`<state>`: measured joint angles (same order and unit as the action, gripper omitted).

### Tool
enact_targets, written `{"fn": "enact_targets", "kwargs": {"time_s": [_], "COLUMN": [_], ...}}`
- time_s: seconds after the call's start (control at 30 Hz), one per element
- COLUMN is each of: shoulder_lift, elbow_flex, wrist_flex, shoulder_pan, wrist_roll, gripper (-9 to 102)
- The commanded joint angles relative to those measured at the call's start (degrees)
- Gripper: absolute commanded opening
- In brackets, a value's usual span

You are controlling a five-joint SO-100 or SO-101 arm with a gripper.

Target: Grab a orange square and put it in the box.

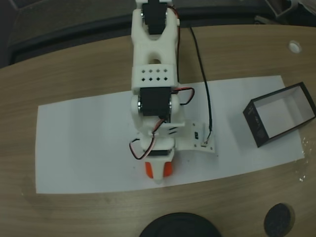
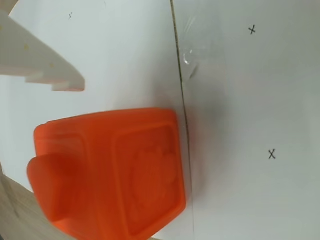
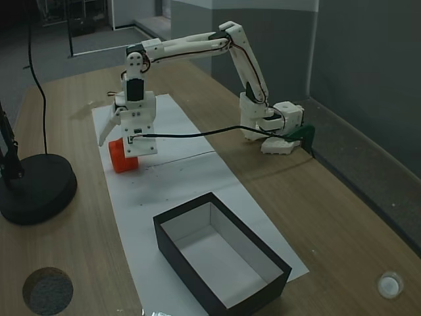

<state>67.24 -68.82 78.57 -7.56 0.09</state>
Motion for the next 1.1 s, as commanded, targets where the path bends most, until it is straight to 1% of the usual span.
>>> {"fn": "enact_targets", "kwargs": {"time_s": [0.0,0.1,0.13,0.2,0.3,0.33,0.5,0.6,0.7,0.8,0.9,1.07], "shoulder_lift": [-0.3,-1.8,-2.1,-2.7,-2.0,-1.8,3.3,10.5,19.8,28.5,34.8,38.5], "elbow_flex": [3.7,3.8,3.7,3.6,3.4,3.8,3.9,6.4,12.3,19.3,24.3,24.6], "wrist_flex": [0.0,0.0,0.0,0.0,0.5,1.0,1.8,6.0,12.0,16.6,19.1,20.0], "shoulder_pan": [0.2,0.2,0.4,0.9,1.1,1.2,4.2,8.3,14.9,24.0,35.2,54.6], "wrist_roll": [-0.2,-0.9,-2.0,-3.3,-3.1,-3.2,-3.2,-3.2,-3.4,-3.6,-3.7,-3.8], "gripper": [38,37,35,27,9,5,5,5,5,7,8,8]}}
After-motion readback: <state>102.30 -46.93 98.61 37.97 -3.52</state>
